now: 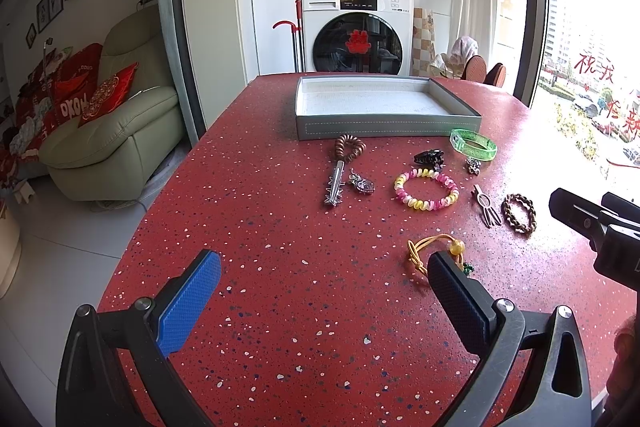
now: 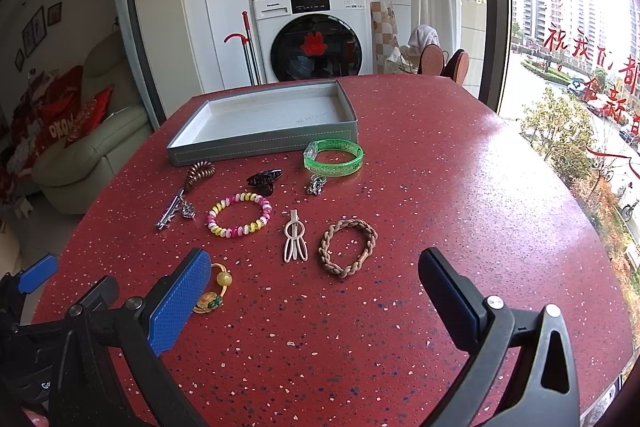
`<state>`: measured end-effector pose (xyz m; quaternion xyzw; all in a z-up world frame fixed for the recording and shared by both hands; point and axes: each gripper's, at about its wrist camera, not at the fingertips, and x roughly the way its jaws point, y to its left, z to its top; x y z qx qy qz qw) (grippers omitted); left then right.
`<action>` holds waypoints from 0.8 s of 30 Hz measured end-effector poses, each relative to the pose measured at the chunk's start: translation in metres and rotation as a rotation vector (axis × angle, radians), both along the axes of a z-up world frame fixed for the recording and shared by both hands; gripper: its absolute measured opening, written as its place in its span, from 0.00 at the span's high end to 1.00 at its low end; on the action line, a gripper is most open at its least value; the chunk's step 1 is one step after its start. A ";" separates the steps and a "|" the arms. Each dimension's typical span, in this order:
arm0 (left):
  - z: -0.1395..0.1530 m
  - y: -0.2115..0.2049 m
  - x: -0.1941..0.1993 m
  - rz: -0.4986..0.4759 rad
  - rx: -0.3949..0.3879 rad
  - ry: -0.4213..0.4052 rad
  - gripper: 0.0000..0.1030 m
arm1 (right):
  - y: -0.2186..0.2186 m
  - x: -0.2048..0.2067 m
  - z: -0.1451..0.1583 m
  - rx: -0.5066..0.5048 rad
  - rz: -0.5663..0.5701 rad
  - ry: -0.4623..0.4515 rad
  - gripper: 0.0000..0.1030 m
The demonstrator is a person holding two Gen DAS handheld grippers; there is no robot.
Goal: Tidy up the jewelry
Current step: 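Grasp the silver hair clip with the left tool while the right tool grasps the braided tan bracelet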
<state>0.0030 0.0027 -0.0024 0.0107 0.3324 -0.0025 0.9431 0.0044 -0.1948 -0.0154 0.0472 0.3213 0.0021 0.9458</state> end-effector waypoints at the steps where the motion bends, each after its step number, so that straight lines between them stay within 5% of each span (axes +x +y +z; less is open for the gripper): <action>1: -0.001 0.000 -0.001 0.001 0.000 0.001 0.00 | 0.001 0.000 0.000 0.001 0.000 0.000 0.00; 24: -0.002 0.001 0.007 -0.003 -0.002 0.036 0.00 | -0.011 0.012 -0.005 0.007 -0.012 0.050 0.00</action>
